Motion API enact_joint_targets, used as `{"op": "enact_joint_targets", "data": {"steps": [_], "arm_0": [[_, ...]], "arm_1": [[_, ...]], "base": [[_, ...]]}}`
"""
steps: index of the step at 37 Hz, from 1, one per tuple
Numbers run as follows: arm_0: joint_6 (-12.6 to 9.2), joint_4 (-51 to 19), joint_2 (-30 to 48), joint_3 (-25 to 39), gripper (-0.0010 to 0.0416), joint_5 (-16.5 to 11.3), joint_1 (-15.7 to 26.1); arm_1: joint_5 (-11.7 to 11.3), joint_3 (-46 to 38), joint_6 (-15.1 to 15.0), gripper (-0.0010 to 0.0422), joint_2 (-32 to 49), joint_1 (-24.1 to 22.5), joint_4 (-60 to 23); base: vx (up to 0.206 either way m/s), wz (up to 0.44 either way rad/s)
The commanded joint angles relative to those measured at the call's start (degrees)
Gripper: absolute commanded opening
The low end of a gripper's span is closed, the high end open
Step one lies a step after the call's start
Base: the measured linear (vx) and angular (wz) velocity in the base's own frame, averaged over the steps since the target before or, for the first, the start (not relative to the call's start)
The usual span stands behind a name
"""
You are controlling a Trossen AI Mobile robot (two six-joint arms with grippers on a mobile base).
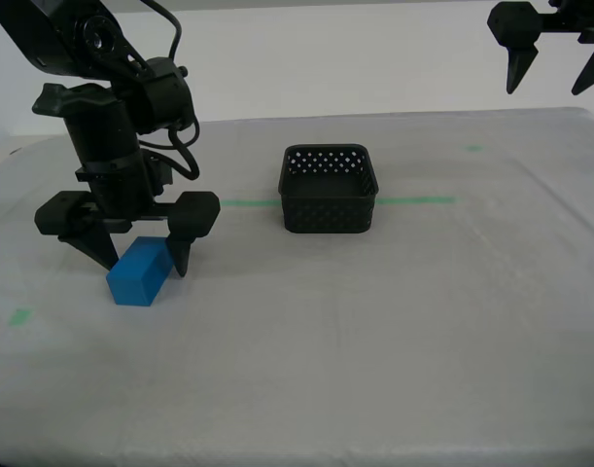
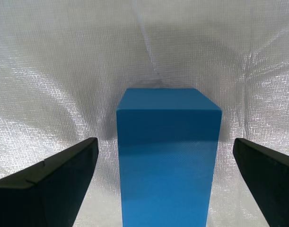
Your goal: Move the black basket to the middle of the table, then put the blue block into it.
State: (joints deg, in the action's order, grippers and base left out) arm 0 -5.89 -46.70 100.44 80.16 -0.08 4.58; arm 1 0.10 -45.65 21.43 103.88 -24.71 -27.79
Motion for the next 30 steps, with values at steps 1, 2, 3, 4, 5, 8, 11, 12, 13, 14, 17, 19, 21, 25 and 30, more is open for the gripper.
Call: {"op": "enact_joint_targets", "data": {"steps": [1,2,3,4,5,8,11,12,13,14,17,19,21,25,30], "arm_0": [[-0.04,0.02,-0.02,0.02,0.0399,-0.04,0.02],[-0.04,0.02,-0.02,0.02,0.0398,-0.04,0.02],[-0.02,0.02,-0.02,0.02,0.0398,-0.04,0.02],[-0.04,0.02,-0.02,0.02,0.0399,-0.04,0.02],[-0.04,0.02,-0.02,0.02,0.0399,-0.04,0.02],[-0.02,0.02,-0.02,0.02,0.0398,-0.02,0.02],[-0.04,0.02,-0.02,0.02,0.0398,-0.04,0.02],[-0.04,0.02,-0.02,0.02,0.0398,-0.04,0.02],[-0.02,0.04,-0.02,0.02,0.0399,-0.04,0.02],[-0.02,0.02,-0.02,0.02,0.0399,-0.04,0.02],[-0.04,0.02,-0.02,0.02,0.0398,-0.04,0.02],[-0.04,0.04,-0.02,0.02,0.0399,-0.04,0.02],[-0.04,0.04,-0.02,0.02,0.0398,-0.04,0.02],[-0.04,0.04,-0.02,0.02,0.0398,-0.04,0.02],[-0.02,0.04,-0.02,0.02,0.0399,-0.04,0.02]], "arm_1": [[-0.13,0.02,-0.04,0.0364,0.02,0.09,-0.02],[-0.13,0.02,-0.07,0.0355,0.02,0.09,-0.02],[-0.13,0.02,-0.07,0.0344,0.02,0.11,-0.02],[-0.15,0.02,-0.07,0.0332,0.02,0.11,-0.02],[-0.13,0.02,-0.09,0.0321,0.02,0.13,-0.07],[-0.13,0.02,-0.15,0.0282,0.02,0.17,-0.09],[-0.15,0.02,-0.13,0.0244,0.02,0.22,-0.13],[-0.15,0.02,-0.13,0.0231,0.02,0.22,-0.17],[-0.13,0.02,-0.13,0.0219,0.02,0.24,-0.2],[-0.15,0.02,-0.13,0.0206,0.02,0.24,-0.2],[-0.13,0.02,-0.13,0.0169,0.02,0.28,-0.17],[-0.13,0.02,0.0,0.0143,0.02,0.31,-0.17],[-0.17,0.04,0.02,0.0118,0.02,0.31,-0.2],[-1.14,0.04,0.87,0.0065,0.02,0.31,-0.2],[-1.16,0.09,1.09,-0.0004,0.02,0.33,-0.22]], "base": [[0.0,0.0],[0.0,0.0],[0.0,0.0],[0.0,0.0],[0.0,0.0],[0.0,0.0],[0.0,0.0],[0.0,0.0],[0.0,0.0],[0.0,0.0],[0.0,0.0],[0.0,0.0],[0.0,0.0],[0.0,0.0],[0.0,0.0]]}}
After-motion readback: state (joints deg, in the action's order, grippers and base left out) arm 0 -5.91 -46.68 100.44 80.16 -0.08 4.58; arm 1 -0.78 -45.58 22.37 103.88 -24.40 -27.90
